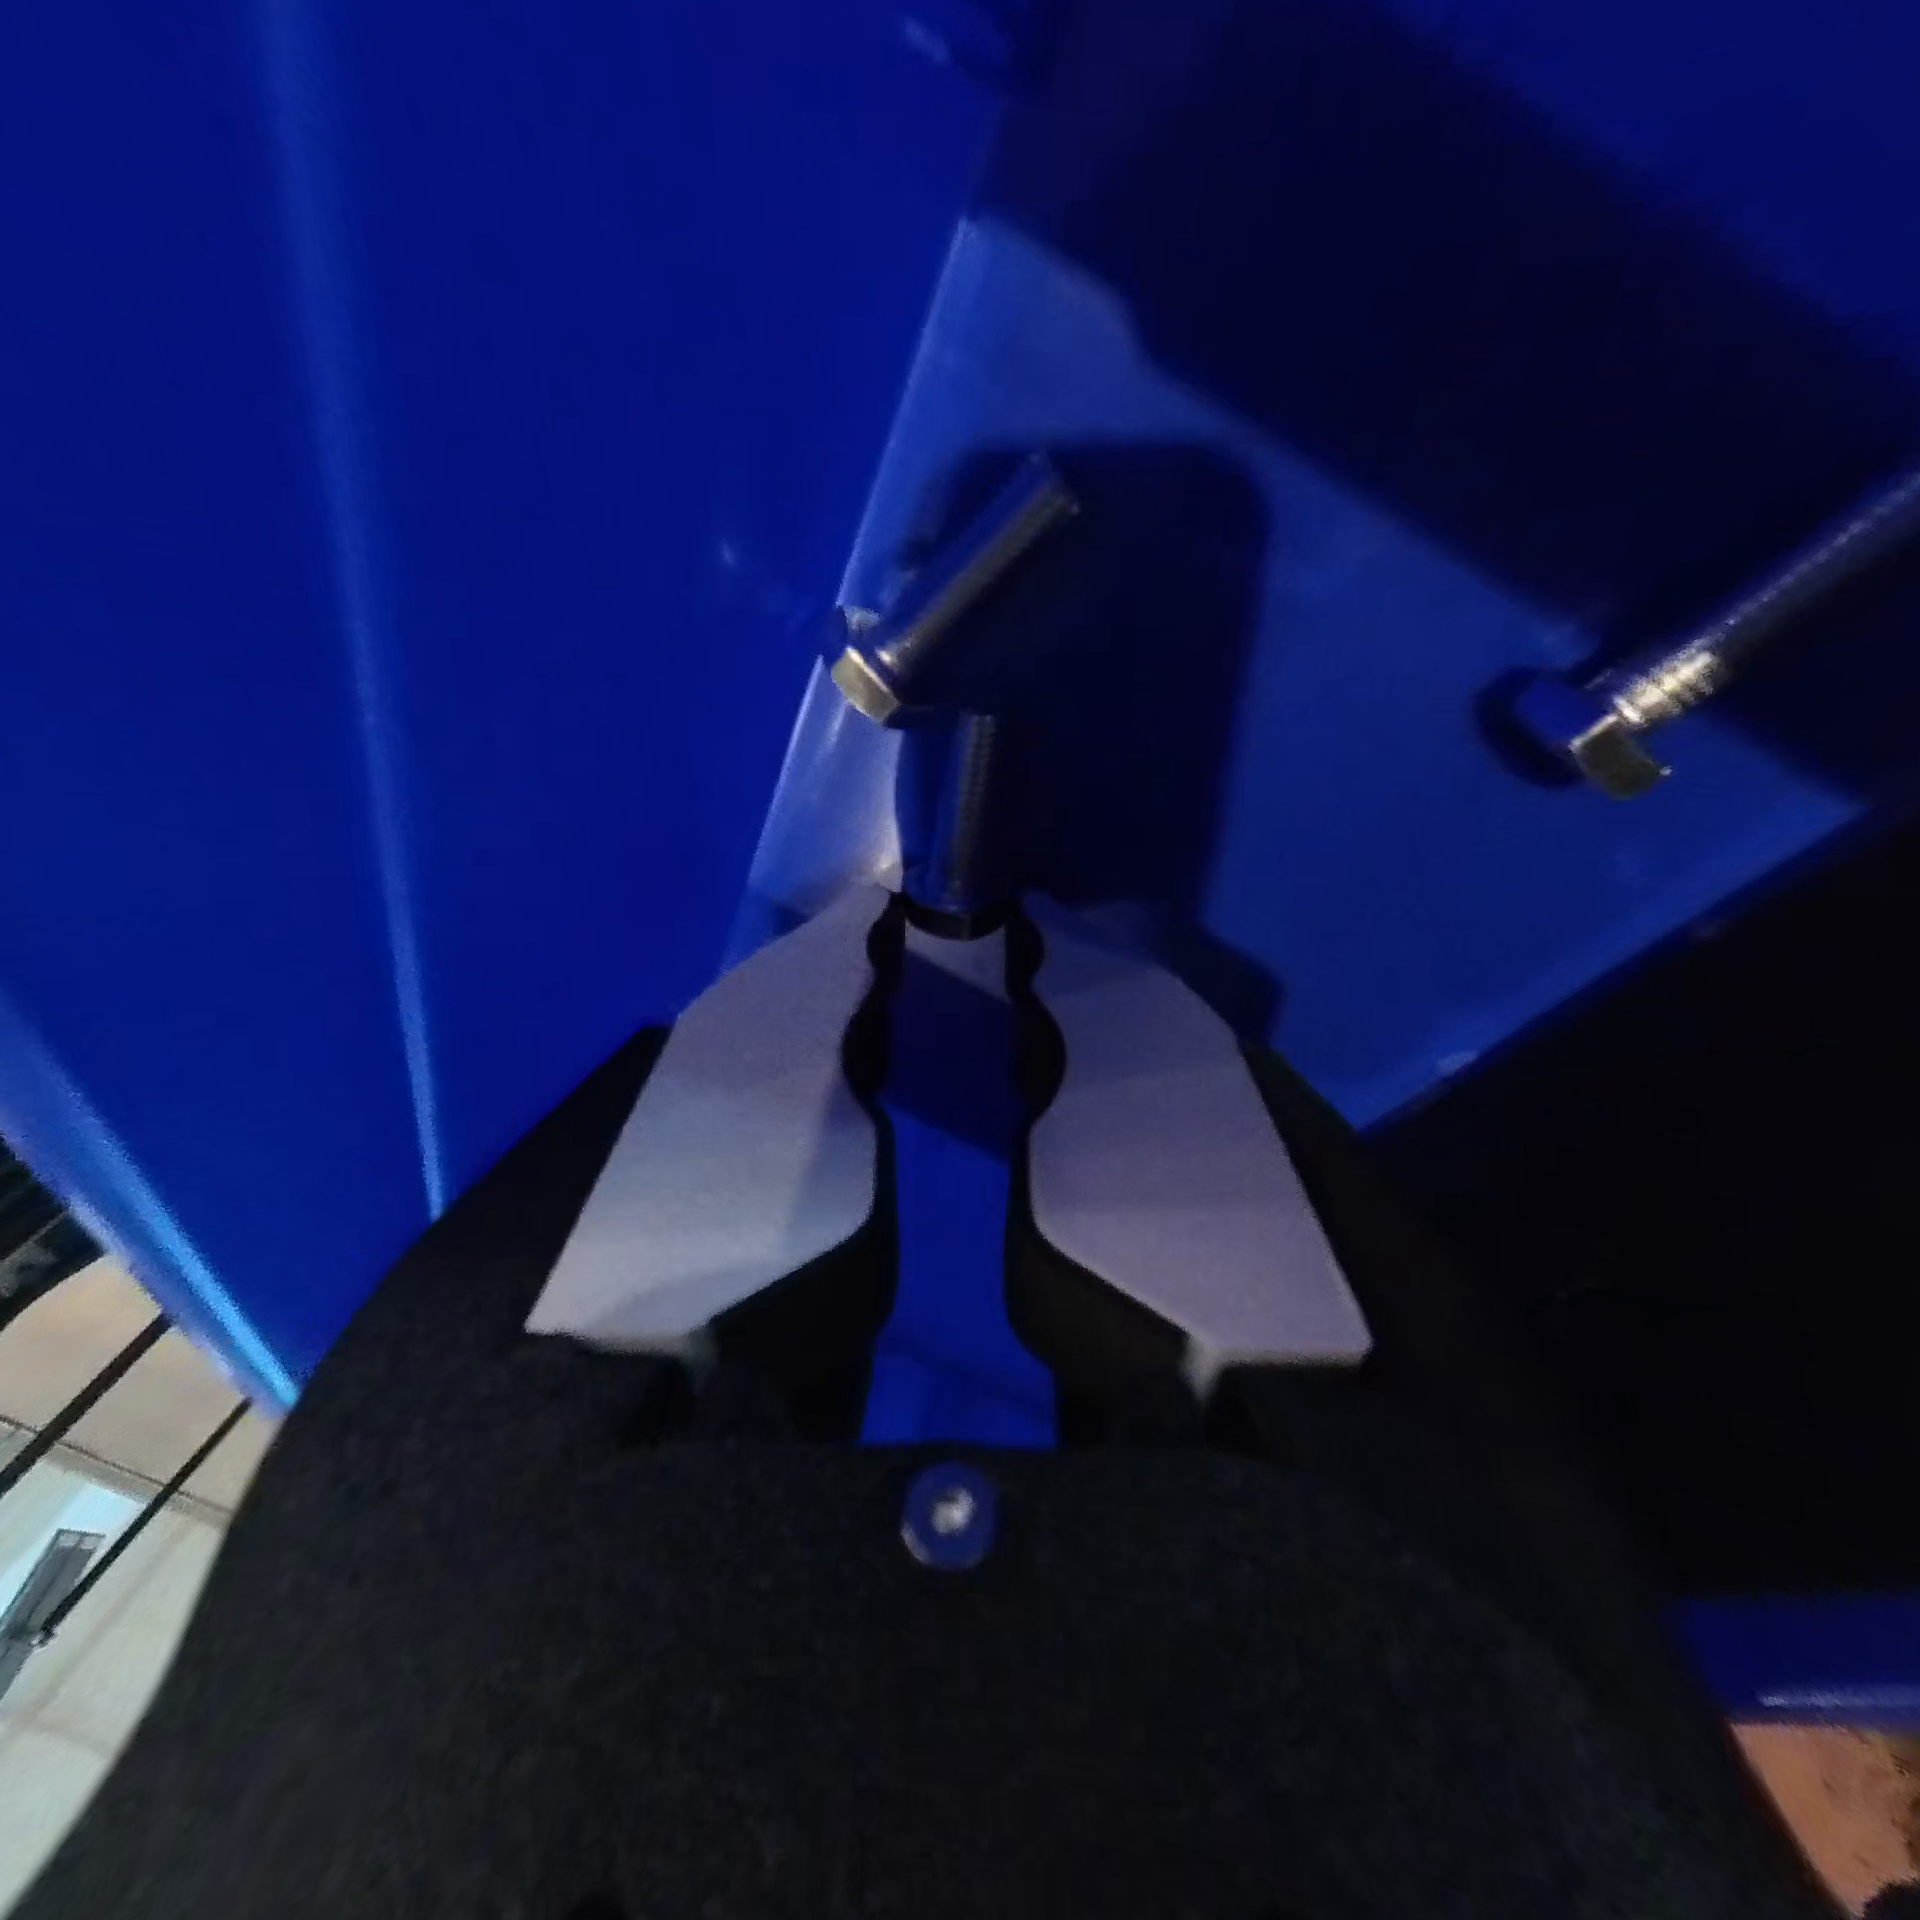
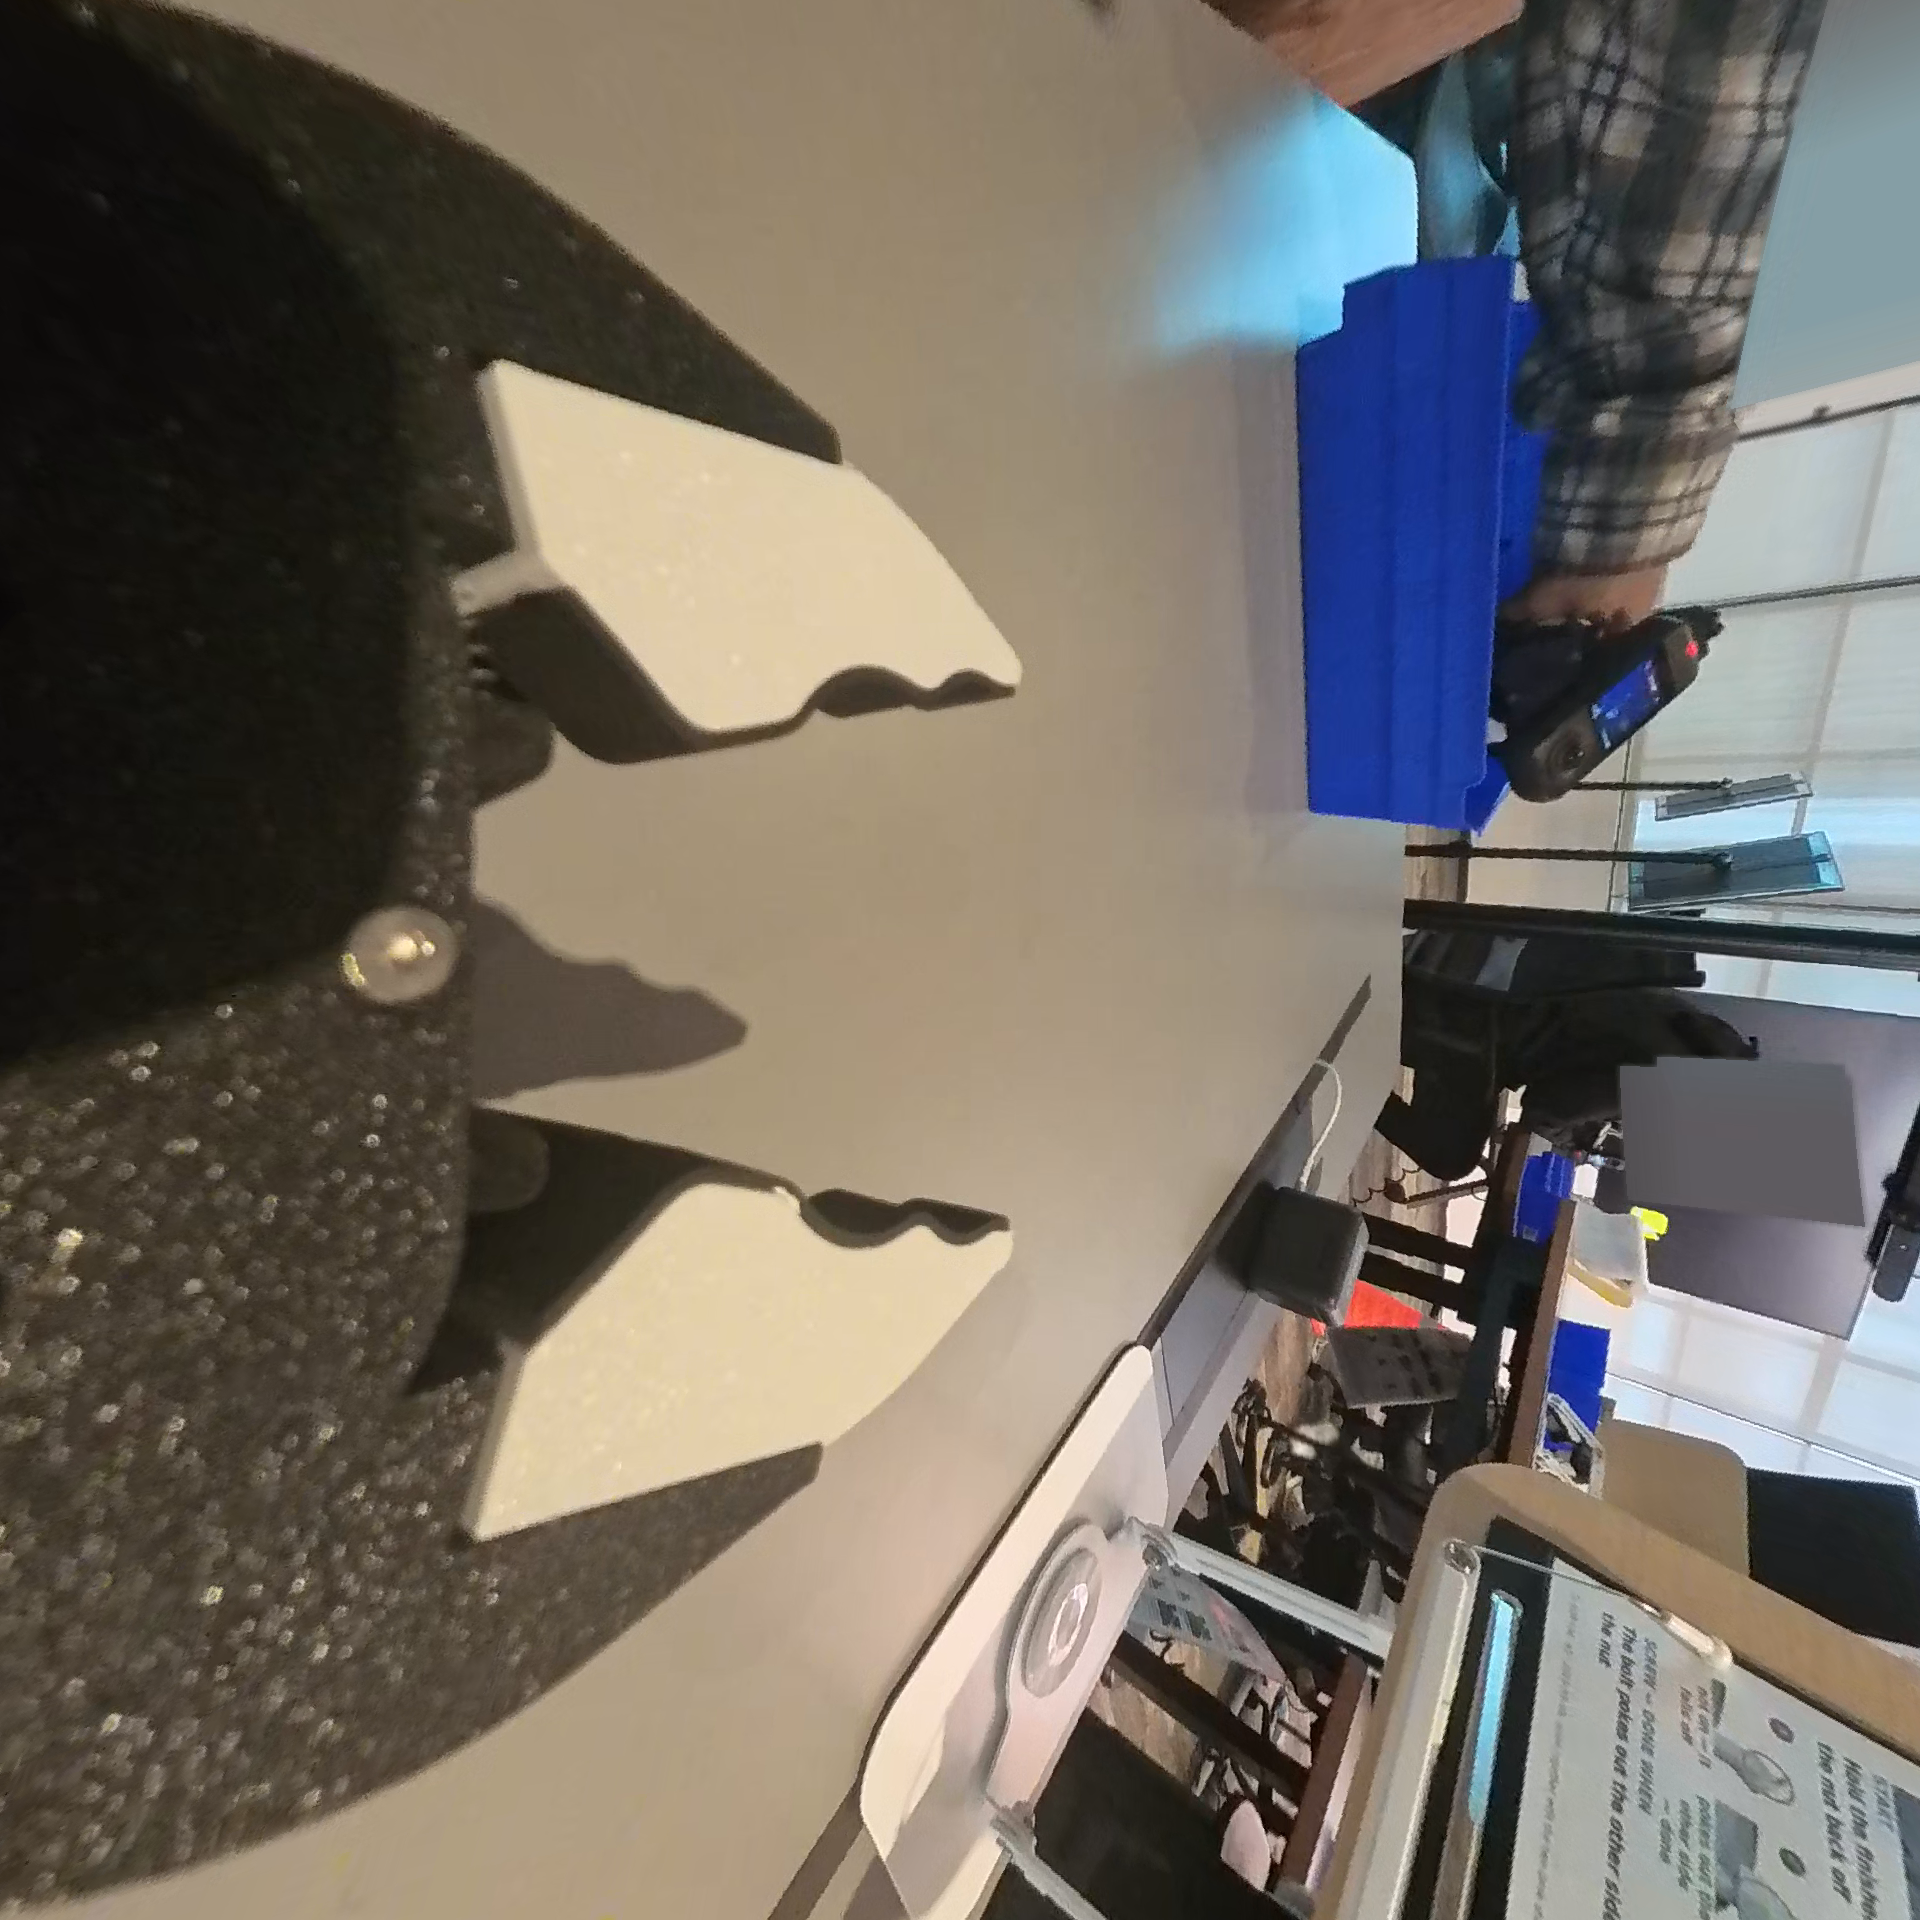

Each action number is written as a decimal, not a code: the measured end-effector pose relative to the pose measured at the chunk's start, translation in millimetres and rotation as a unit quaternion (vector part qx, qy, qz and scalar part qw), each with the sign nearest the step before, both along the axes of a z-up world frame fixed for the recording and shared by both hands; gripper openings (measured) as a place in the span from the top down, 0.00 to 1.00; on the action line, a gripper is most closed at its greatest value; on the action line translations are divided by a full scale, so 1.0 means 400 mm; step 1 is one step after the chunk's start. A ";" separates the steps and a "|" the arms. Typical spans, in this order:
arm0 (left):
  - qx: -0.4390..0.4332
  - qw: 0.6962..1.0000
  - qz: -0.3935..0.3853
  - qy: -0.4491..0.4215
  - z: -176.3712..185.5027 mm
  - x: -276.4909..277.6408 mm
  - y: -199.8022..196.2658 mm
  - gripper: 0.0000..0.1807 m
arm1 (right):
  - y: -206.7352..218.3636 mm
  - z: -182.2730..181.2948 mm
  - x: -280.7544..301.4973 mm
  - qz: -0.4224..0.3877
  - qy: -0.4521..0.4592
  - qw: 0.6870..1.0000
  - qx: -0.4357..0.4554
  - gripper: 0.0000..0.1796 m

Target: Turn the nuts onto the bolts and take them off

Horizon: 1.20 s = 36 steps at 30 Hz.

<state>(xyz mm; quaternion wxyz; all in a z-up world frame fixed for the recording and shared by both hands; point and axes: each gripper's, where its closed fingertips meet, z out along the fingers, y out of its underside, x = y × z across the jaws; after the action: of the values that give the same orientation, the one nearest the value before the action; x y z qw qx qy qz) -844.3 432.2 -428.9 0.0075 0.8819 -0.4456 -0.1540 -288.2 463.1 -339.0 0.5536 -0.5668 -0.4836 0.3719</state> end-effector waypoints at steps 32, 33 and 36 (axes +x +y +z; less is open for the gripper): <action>0.297 0.733 -0.117 -0.602 0.412 1.133 0.061 0.90 | 0.013 0.093 0.059 0.007 0.129 0.988 -0.083 0.52; 0.281 0.726 -0.122 -0.615 0.377 1.174 0.063 0.90 | 0.009 0.093 0.058 0.011 0.132 0.988 -0.085 0.54; 0.244 0.704 -0.134 -0.653 0.302 1.264 0.052 0.90 | -0.008 0.102 0.054 0.036 0.144 0.985 -0.090 0.61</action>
<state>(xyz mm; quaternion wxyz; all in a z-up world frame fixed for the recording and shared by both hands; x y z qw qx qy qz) -338.8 453.0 -308.0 -0.5213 0.6635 -0.3997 0.3581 -266.7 459.7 -298.2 0.5504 -0.5370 -0.3831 0.5118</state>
